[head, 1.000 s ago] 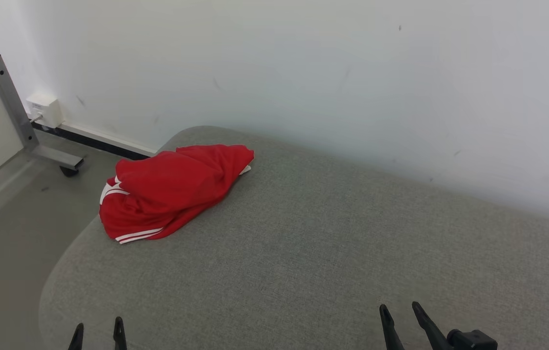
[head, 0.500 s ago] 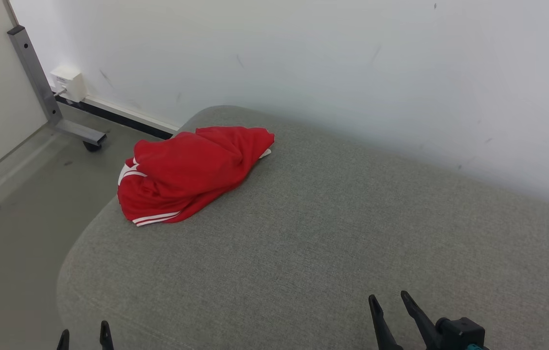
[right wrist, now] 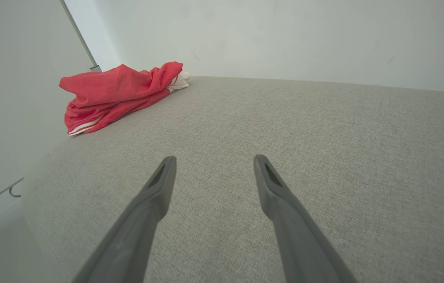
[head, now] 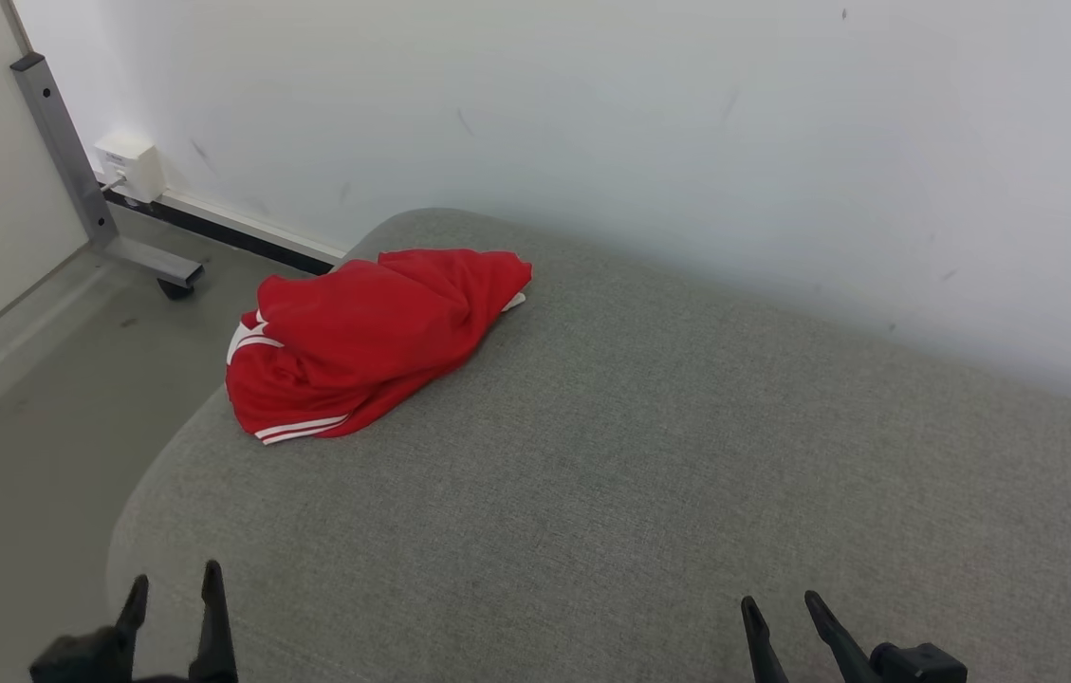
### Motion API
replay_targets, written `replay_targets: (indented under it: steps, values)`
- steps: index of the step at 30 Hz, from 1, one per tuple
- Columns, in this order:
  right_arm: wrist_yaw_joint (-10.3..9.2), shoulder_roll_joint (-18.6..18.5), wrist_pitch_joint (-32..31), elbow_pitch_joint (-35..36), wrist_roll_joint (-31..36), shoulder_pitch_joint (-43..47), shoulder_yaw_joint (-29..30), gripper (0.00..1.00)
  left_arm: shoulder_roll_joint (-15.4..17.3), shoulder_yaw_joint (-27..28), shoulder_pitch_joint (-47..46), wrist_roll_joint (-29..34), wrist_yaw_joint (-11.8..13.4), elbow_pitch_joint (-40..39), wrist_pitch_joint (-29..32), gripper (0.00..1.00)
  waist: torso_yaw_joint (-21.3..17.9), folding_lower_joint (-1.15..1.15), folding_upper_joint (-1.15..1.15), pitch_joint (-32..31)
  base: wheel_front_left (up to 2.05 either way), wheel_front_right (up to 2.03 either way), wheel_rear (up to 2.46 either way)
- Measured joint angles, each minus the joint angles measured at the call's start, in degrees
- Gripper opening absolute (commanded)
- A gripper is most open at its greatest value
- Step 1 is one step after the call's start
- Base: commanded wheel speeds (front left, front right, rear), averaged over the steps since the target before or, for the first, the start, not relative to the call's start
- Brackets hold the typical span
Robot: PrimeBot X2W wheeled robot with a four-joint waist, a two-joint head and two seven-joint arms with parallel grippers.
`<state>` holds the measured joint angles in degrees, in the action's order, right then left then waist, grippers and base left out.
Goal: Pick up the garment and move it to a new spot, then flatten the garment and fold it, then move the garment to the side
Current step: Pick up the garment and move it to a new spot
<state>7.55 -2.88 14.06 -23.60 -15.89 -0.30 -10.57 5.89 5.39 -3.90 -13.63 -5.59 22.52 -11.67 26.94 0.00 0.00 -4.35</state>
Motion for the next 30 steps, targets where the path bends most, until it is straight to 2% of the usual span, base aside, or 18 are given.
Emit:
replay_targets:
  steps: [6,13,17,24,30]
  values:
    - [0.0,-0.88,-2.97,4.01,2.08,0.54,0.04,1.0,0.74,1.83,-8.57,-7.15,-0.98,5.34,4.97,1.0,-1.17,0.0,0.0,0.85,0.0,0.0,0.0]
    - [0.0,-3.42,-6.86,10.48,3.46,-1.13,-0.99,1.0,4.49,3.76,-19.34,-14.73,-1.53,10.16,12.7,1.0,-4.3,0.0,0.0,4.66,0.0,0.0,0.0]
    - [0.0,-4.36,-8.06,13.55,3.63,-1.85,-0.87,1.0,8.61,4.54,-24.02,-17.94,-1.57,10.58,16.41,1.0,-7.07,0.01,0.0,8.02,0.0,0.0,0.0]
    - [0.0,-5.19,-9.09,17.19,4.42,-2.56,-0.01,1.0,11.21,7.67,-28.9,-24.2,-1.79,9.92,22.39,1.0,-11.79,0.01,0.01,14.63,0.0,0.0,0.0]
    - [0.0,-4.97,-9.17,19.85,4.95,-4.52,0.71,1.0,14.3,10.11,-33.58,-27.59,0.78,8.29,29.02,1.0,-15.43,0.02,0.01,21.9,0.0,0.0,0.0]
